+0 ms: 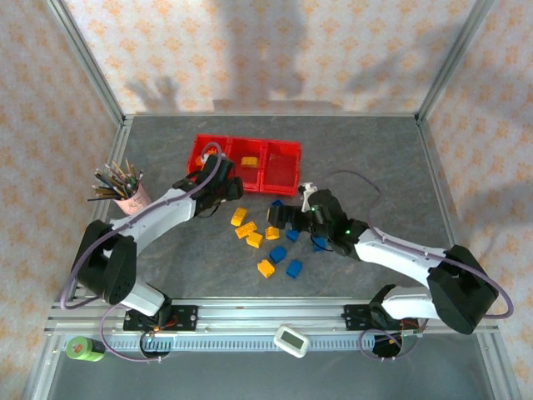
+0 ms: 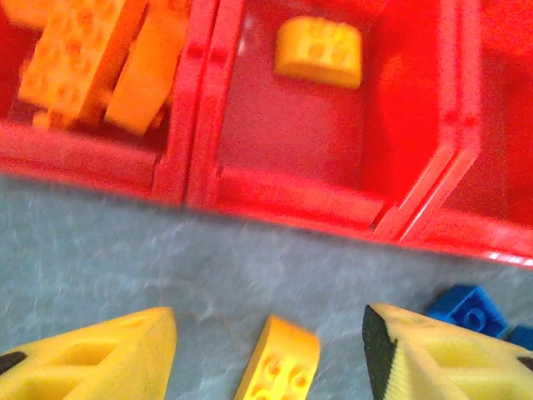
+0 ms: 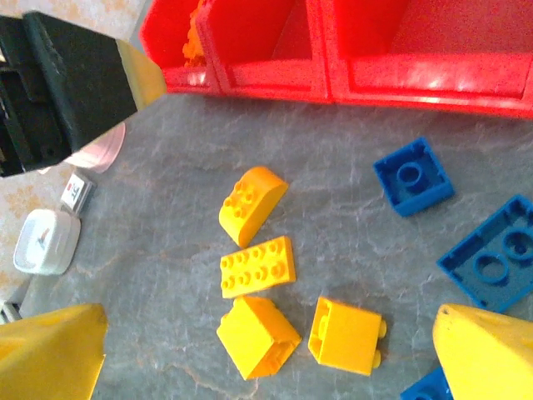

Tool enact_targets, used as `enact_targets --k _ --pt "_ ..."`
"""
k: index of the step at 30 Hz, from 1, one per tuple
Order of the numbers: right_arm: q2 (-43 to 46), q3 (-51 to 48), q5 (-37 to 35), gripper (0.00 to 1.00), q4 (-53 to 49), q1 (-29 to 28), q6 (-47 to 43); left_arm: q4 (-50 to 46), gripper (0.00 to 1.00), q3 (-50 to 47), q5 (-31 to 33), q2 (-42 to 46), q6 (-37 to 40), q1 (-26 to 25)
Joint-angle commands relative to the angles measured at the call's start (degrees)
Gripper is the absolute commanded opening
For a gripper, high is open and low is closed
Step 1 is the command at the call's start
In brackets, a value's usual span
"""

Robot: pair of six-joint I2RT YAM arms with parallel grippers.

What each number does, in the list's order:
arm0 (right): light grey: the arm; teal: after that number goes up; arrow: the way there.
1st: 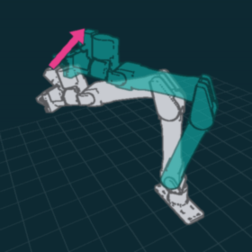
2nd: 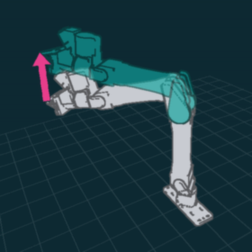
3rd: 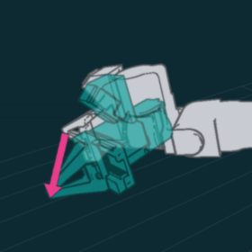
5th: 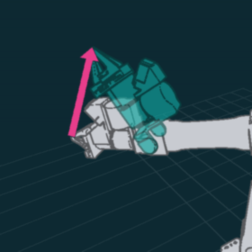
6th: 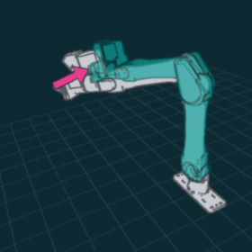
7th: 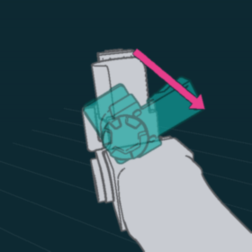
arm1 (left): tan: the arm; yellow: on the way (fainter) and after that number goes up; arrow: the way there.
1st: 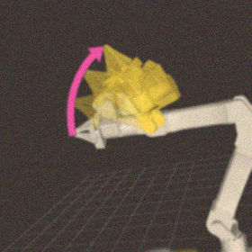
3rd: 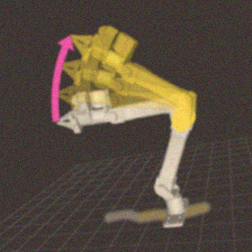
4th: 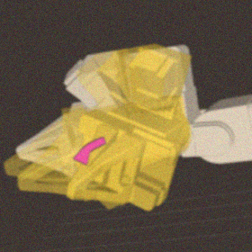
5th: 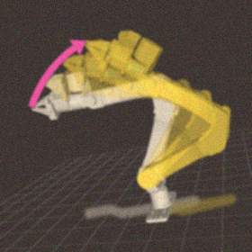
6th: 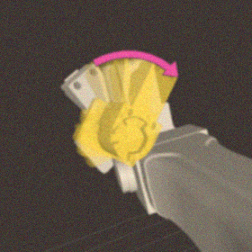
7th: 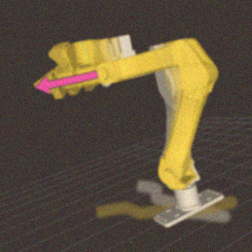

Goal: Sort the legos into containers by color
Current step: Pick up the lego from the center of the table.

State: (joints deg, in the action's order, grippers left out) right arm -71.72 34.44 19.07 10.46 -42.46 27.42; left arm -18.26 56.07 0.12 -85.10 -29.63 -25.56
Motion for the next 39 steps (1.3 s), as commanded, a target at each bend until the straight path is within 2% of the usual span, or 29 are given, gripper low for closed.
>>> enact_targets --k 1,10,14,20,28,30,39 --pt "1.59 -1.68 -1.46 1.0 3.82 -2.17 0.09 2.1 0.65 -4.23 -0.36 2.58 -3.05 -0.24" --pt "0.73 -5.97 -3.41 1.0 10.14 -5.13 3.75 5.34 0.72 -12.02 -2.82 2.53 -5.0 -0.77" --pt "0.6 -6.18 -3.87 1.0 10.31 -5.11 3.81 6.34 0.74 -10.74 -5.24 -0.65 -4.3 -1.7" --pt "0.45 -6.14 -4.91 1.0 9.8 -5.1 3.78 8.46 0.76 -7.87 -5.0 -4.21 -4.3 -5.69" --pt "0.67 -6.74 -5.22 1.0 9.49 -5.07 3.74 3.52 0.76 -3.09 -0.13 -11.32 -2.54 -7.47" --pt "0.74 -6.97 -5.62 1.0 9.46 -5.09 3.67 3.82 0.75 -3.39 0.33 -11.72 -2.5 -7.65" --pt "0.27 -7.28 -5.53 1.0 10.2 -5.09 3.69 3.99 0.54 -3.08 3.4 -13.88 -3.66 -7.75"
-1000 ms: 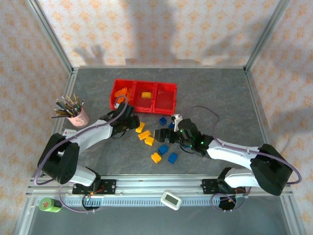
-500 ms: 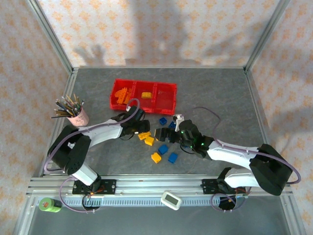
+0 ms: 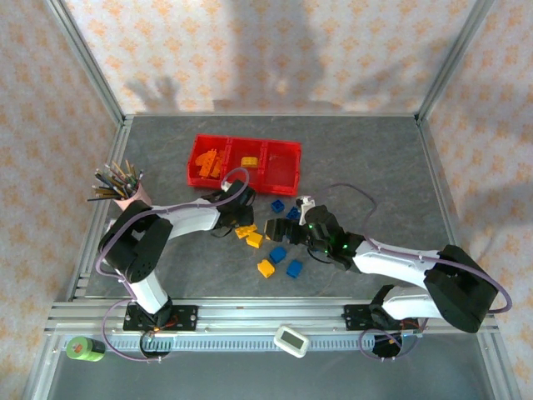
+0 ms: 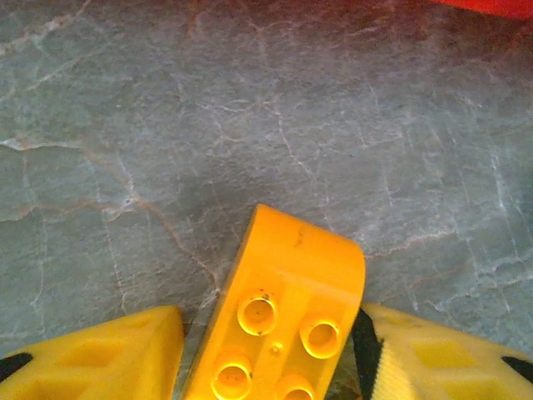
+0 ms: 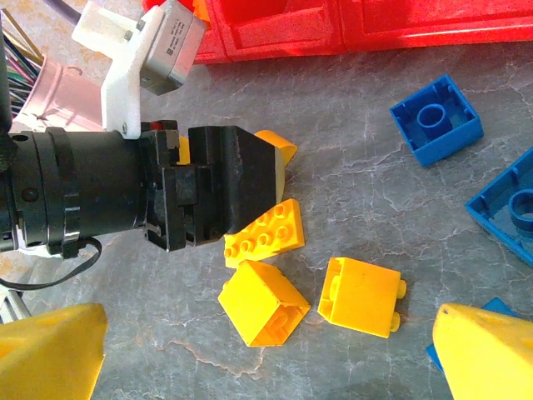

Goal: Sort the legos into containers by color
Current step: Pick up the lego from the center of the table, then place the lego in the container.

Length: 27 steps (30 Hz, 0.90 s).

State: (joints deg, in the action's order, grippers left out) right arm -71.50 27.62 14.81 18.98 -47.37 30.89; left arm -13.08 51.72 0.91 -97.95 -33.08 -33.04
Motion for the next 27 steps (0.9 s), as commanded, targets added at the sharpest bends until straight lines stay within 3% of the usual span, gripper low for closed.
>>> enact_targets --k 1,12,20,27 --pt "0.01 -0.43 -1.36 1.0 1.62 -0.13 0.13 -0.94 0.52 1.11 2.65 -1.22 -0.23 -0.27" --pt "1.21 -0.11 -1.88 1.0 0.89 -0.15 0.0 -2.07 0.29 0.66 3.36 1.72 -0.16 -0.27" --pt "3.12 2.94 -2.16 1.0 -1.59 1.53 -0.31 -3.95 0.28 4.64 7.4 8.16 -0.17 0.53" --pt "2.78 6.22 -1.71 1.0 -3.48 5.16 0.0 -3.28 0.27 15.25 9.66 4.72 2.54 3.86"
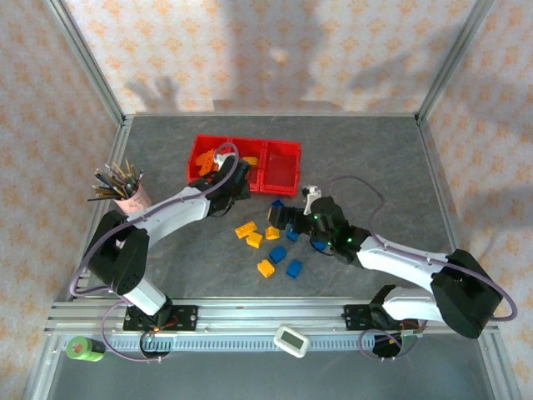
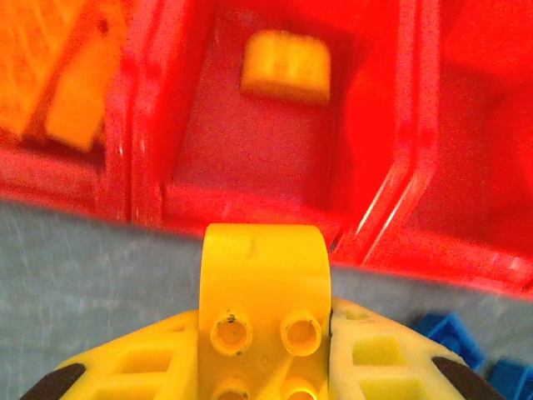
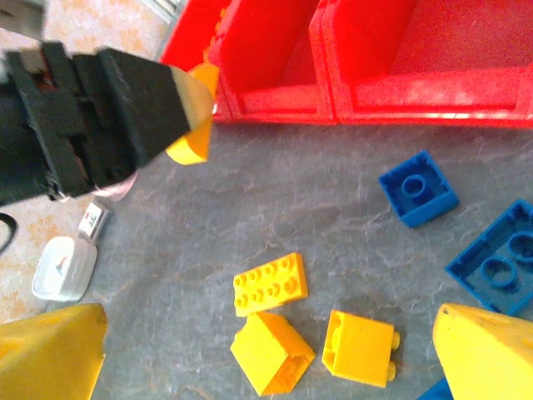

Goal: Sort the legos into containers by color
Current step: Place the lego in the container.

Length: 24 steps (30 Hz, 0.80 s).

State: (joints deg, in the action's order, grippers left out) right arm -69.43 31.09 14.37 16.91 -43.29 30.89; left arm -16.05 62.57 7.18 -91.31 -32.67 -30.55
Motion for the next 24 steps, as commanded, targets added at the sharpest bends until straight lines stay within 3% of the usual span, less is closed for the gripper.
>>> enact_targets --k 1,13,20,24 --pt "0.48 3.33 -1.32 1.0 -1.88 1.39 -0.07 -0.5 0.27 6.09 3.95 -3.27 2.34 1.83" --pt "-2.64 6.88 -1.54 1.0 -4.82 2.44 -0.82 -4.78 0.28 25.84 4.26 -22.54 5.48 5.89" --pt "-2.44 7.53 -1.46 1.0 -5.65 2.55 -1.22 -7.13 0.5 29.36 2.65 -25.26 8.51 6.11" --pt "-2.52 9.89 -2.77 1.0 -8.74 2.61 -3.0 -8.19 0.53 28.83 1.18 -23.14 8.58 6.11"
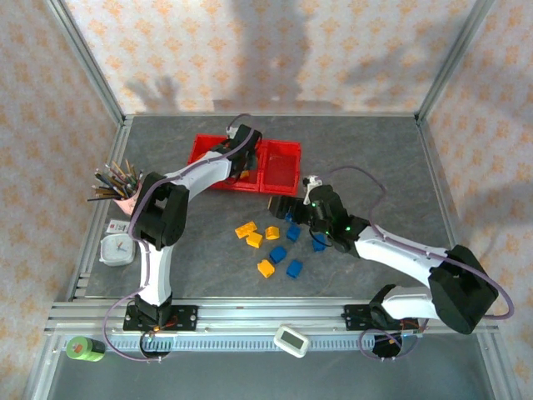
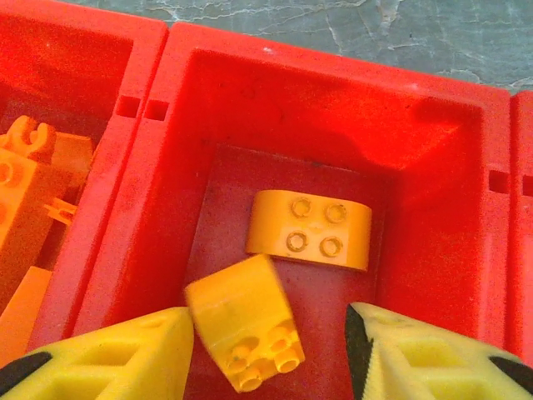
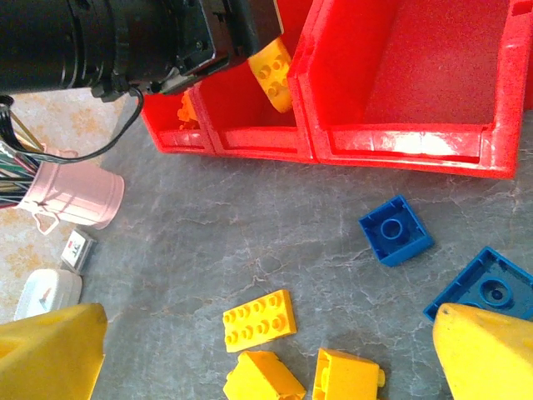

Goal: Sort the legos into containers by color
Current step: Place the lego in the container, then pick up the lego from the center of the table.

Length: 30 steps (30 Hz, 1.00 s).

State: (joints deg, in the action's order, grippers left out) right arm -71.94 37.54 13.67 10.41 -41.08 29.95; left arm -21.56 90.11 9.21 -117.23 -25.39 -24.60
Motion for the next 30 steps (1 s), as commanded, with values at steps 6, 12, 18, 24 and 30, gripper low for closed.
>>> enact_targets --k 6,12,18,24,30 --pt "1.2 4.38 -2.02 1.0 -3.74 0.47 -3.5 -0.59 0.55 -5.61 -5.81 10.56 0.49 0.08" --pt "0.87 3.63 1.34 1.0 -5.64 0.5 -3.05 1.52 0.56 -16.35 -9.89 18.44 -0.95 -1.36" --pt "3.05 1.55 1.7 1.0 -8.81 0.47 -2.84 -0.76 0.6 -25.76 -7.84 24.88 -3.09 -6.78" --pt "3.96 -1.88 4.79 1.0 -9.75 0.47 -3.08 -1.82 0.61 -33.68 -6.9 31.0 -6.86 -13.07" --pt "8.01 -6.05 4.91 1.0 -9.89 0.47 -2.78 -2.6 0.63 -38.23 -7.33 33.03 -10.19 -17.63"
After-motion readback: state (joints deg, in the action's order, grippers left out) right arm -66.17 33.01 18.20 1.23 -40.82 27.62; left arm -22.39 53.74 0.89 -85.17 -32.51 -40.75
